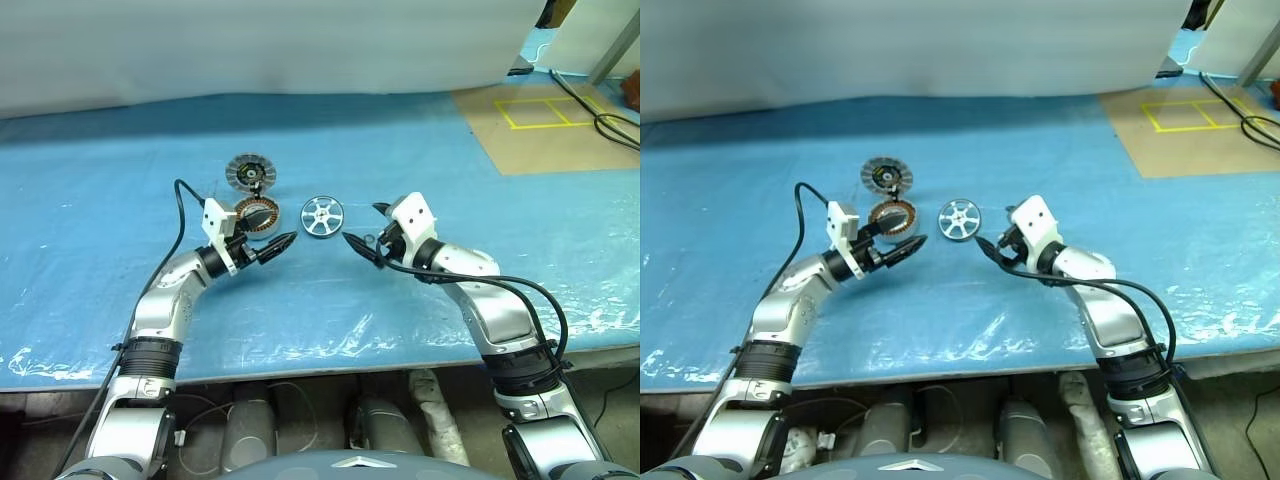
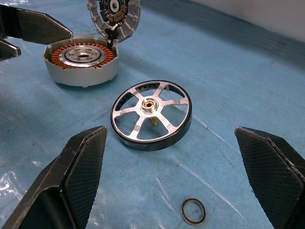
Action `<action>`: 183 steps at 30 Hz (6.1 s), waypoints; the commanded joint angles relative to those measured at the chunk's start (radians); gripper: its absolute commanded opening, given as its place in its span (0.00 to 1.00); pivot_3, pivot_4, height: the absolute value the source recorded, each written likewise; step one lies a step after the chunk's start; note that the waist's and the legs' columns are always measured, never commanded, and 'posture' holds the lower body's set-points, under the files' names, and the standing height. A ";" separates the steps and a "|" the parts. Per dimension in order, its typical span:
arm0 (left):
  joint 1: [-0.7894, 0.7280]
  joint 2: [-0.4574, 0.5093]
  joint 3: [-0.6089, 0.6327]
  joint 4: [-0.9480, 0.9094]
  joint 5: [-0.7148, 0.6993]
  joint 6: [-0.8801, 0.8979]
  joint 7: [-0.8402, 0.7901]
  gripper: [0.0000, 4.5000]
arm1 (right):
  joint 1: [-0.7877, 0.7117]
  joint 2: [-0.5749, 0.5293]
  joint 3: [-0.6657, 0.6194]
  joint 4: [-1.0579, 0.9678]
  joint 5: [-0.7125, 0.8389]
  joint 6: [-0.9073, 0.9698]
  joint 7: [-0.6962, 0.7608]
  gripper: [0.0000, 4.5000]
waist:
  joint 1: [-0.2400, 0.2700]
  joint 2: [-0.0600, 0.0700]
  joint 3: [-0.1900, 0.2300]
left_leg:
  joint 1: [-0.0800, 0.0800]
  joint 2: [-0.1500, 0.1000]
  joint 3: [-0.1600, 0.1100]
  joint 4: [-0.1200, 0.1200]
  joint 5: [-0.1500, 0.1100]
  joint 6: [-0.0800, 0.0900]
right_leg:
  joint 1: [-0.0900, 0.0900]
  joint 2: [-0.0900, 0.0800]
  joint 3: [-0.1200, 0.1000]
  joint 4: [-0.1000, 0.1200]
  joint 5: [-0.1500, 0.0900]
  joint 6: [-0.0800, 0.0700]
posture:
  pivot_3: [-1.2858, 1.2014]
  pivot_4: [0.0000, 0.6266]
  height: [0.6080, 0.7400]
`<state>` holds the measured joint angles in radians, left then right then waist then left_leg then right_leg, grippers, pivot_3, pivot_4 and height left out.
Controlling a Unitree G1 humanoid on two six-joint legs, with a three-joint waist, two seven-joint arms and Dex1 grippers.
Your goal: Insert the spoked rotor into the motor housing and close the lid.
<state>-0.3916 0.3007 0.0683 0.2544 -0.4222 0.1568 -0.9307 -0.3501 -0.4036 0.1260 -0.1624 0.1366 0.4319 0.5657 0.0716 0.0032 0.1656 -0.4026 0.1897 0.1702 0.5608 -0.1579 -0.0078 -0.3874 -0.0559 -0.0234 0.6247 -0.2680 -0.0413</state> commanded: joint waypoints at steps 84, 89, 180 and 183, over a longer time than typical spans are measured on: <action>-0.707 0.138 -0.372 0.972 0.715 -0.444 -0.281 0.50 | 0.083 0.060 0.009 -0.070 -0.108 -0.014 -0.143 1.00 | 0.029 -0.001 0.000 | 0.002 -0.003 -0.004 0.000 0.001 0.001 | 0.004 -0.004 -0.004 0.000 -0.001 -0.003 | 0.52 0.24 1.00; -0.643 0.079 -0.285 0.786 0.548 -0.153 -0.491 0.50 | 0.088 0.063 0.012 -0.073 -0.114 -0.013 -0.144 1.00 | 0.033 -0.001 0.000 | 0.002 -0.004 -0.004 -0.002 0.001 0.001 | 0.004 -0.005 -0.004 0.000 -0.001 -0.003 | 0.52 0.24 1.00; 0.225 0.166 0.025 -0.254 -0.085 -0.039 -0.323 0.90 | 0.031 0.062 -0.017 0.346 -0.105 -0.201 -0.090 1.00 | -0.002 0.001 0.002 | 0.006 -0.001 0.002 -0.005 0.001 0.003 | 0.004 -0.003 0.000 -0.001 -0.002 -0.005 | 0.52 0.24 1.00; 0.216 0.167 0.022 -0.213 -0.074 -0.071 -0.328 0.90 | 0.034 0.067 -0.004 0.348 -0.107 -0.205 -0.089 1.00 | -0.002 0.001 0.002 | 0.007 -0.001 0.002 -0.004 0.001 0.003 | 0.005 -0.003 0.000 -0.001 -0.002 -0.005 | 0.52 0.24 1.00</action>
<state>-0.1676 0.4597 0.0895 0.0358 -0.5020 0.1161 -1.2501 -0.3203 -0.3381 0.1181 0.1711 0.0461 0.2266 0.4833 0.0698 0.0046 0.1671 -0.3951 0.1887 0.1727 0.5565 -0.1566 -0.0052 -0.3823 -0.0585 -0.0234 0.6238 -0.2704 -0.0461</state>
